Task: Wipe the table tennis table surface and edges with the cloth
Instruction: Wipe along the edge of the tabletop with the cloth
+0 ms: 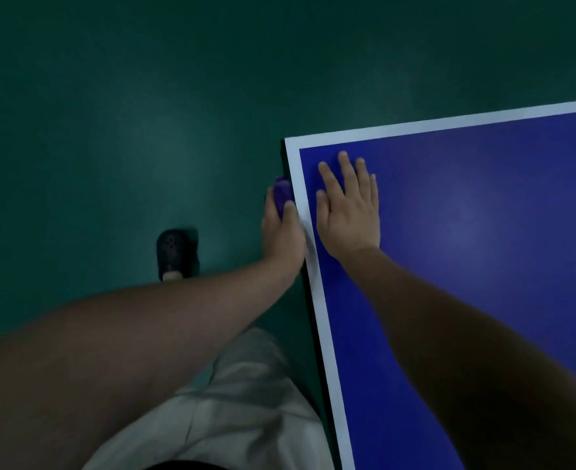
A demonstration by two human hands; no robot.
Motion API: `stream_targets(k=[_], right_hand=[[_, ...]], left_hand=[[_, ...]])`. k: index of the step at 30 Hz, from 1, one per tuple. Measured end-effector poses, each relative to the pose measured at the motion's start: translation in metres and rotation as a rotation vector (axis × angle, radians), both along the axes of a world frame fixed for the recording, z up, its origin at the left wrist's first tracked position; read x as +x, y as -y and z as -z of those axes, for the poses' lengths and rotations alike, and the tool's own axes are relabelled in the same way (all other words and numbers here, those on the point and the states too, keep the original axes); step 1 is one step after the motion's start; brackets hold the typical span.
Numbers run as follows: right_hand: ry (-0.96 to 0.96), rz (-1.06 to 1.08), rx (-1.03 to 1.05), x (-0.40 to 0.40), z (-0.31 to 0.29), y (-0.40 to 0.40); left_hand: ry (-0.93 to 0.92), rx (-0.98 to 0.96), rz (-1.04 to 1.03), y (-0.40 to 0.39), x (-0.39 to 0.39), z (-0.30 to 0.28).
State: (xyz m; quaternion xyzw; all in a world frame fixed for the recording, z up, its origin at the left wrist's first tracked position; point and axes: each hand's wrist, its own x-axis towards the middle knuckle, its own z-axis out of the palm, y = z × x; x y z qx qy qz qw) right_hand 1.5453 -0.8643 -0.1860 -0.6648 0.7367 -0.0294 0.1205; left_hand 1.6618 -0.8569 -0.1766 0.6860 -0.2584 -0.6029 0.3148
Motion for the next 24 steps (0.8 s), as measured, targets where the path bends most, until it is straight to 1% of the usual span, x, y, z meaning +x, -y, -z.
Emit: stream_targets(k=[2, 5, 7, 10, 13, 15, 17, 20, 21, 22, 24], right_hand=[[0.002, -0.003, -0.009, 0.0, 0.001, -0.002], [-0.007, -0.002, -0.018, -0.002, 0.001, 0.0], [-0.006, 0.003, -0.026, -0.001, 0.0, 0.001], [0.01, 0.033, -0.062, 0.001, -0.002, -0.001], [0.047, 0.1, -0.158, 0.009, -0.006, 0.016], [0.046, 0.162, -0.215, 0.01, -0.01, 0.043], [0.026, 0.277, -0.182, 0.005, -0.009, 0.073], [0.014, 0.649, -0.055, -0.002, -0.002, 0.103], [0.024, 0.751, -0.032, -0.003, 0.0, 0.106], [0.031, 0.808, -0.032, -0.004, 0.001, 0.108], [0.024, 0.839, -0.047, -0.004, 0.0, 0.111]], left_hand=[[-0.006, -0.015, -0.01, 0.03, 0.001, 0.003], [0.012, -0.009, -0.053, 0.045, -0.002, 0.009], [0.064, -0.002, -0.057, 0.038, -0.007, 0.01], [0.013, 0.012, -0.041, 0.007, -0.004, 0.008], [-0.08, 0.17, 0.03, -0.012, 0.007, 0.006], [-0.147, 0.287, -0.007, 0.007, 0.009, 0.006], [-0.126, 0.309, -0.033, 0.047, 0.01, 0.007], [-0.042, 0.25, -0.012, 0.111, 0.013, 0.011], [-0.004, 0.211, 0.034, 0.125, 0.014, 0.013], [0.031, 0.16, 0.116, 0.138, 0.016, 0.013], [0.063, 0.052, 0.372, 0.157, 0.025, 0.02]])
